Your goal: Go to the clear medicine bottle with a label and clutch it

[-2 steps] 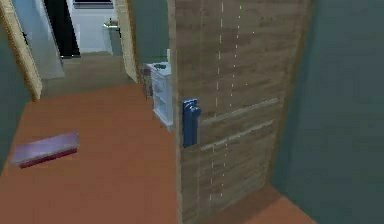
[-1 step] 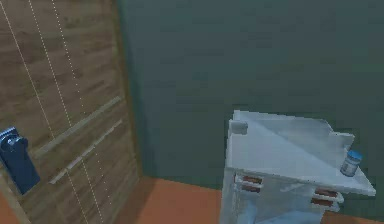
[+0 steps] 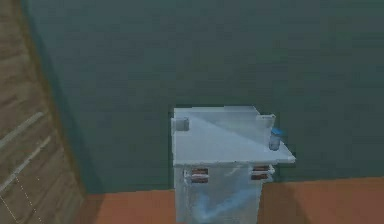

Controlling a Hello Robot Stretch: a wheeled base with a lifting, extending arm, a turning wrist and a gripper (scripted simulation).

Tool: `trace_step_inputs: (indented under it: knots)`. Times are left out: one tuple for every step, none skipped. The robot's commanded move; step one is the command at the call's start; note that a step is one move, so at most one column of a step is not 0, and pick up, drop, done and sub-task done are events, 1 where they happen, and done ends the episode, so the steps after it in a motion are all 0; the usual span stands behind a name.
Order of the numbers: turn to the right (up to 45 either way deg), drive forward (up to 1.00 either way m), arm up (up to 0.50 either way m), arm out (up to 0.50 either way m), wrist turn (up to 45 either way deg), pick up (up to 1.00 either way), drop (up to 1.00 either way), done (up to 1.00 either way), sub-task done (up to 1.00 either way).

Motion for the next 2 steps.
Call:
trace_step_inputs:
  knots:
    - [0.0, 0.4, 0.0, 0.0, 0.0, 0.0, 0.0, 0.0, 0.0]
    - [-42.0, 0.0, 0.0, 0.0, 0.0, 0.0, 0.0, 0.0, 0.0]
